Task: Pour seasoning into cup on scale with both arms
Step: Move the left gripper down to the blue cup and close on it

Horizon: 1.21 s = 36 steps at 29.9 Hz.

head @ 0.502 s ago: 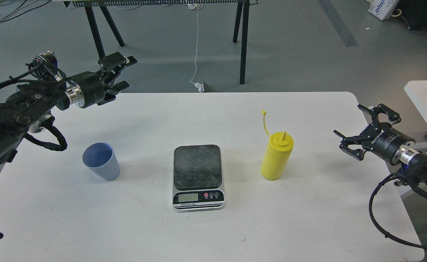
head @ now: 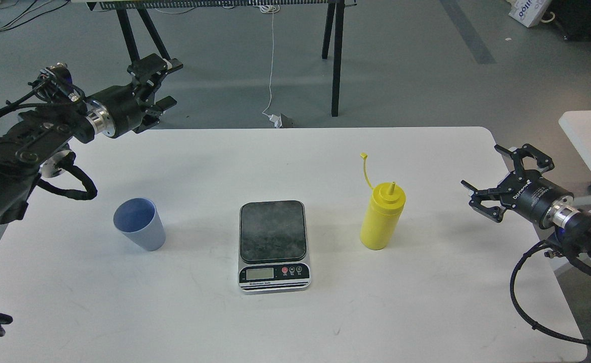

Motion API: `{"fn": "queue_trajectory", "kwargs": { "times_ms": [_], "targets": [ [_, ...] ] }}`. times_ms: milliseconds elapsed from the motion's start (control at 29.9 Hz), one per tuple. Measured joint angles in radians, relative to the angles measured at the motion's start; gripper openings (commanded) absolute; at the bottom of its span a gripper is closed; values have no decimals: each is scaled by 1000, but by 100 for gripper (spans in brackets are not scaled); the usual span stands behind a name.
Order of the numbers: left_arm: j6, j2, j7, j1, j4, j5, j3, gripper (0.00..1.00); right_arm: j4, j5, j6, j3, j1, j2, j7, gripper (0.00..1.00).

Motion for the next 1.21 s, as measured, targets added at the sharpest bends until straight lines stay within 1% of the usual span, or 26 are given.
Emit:
{"fn": "queue_trajectory", "kwargs": {
  "times_ms": [134,234,301,368,502,603,703,770,870,1038,1205],
  "targets": [
    [0,-13,0,1,28,-10,-4,100,0,0,0,1,0,1,1,98],
    [0,-10,0,1,21,20,12,100,0,0,0,5,0,2,1,98],
    [0,9,0,-14,11,117,37,100,0,0,0,7,-1,3,2,98],
    [0,38,0,-51,-14,295,64,100,0,0,0,7,-4,4,2,98],
    [0,123,0,-100,-144,703,101,100,0,1,0,4,-8,4,3,98],
    [0,203,-1,-121,-280,1033,107,100,-1,1,0,1,-9,5,3,98],
    [0,267,0,-128,-404,1280,111,100,-3,1,0,0,-9,5,3,98],
    [0,303,-1,-134,-463,1336,120,100,-3,1,0,0,-10,5,3,98],
    [0,335,-1,-136,-504,1359,178,100,-4,1,0,0,-14,5,3,98],
    [0,348,0,-137,-517,1363,287,100,-5,1,0,-1,-25,4,3,98],
    [0,350,0,-126,-518,1362,305,100,-6,0,0,-1,-33,4,3,98]
  ]
}}
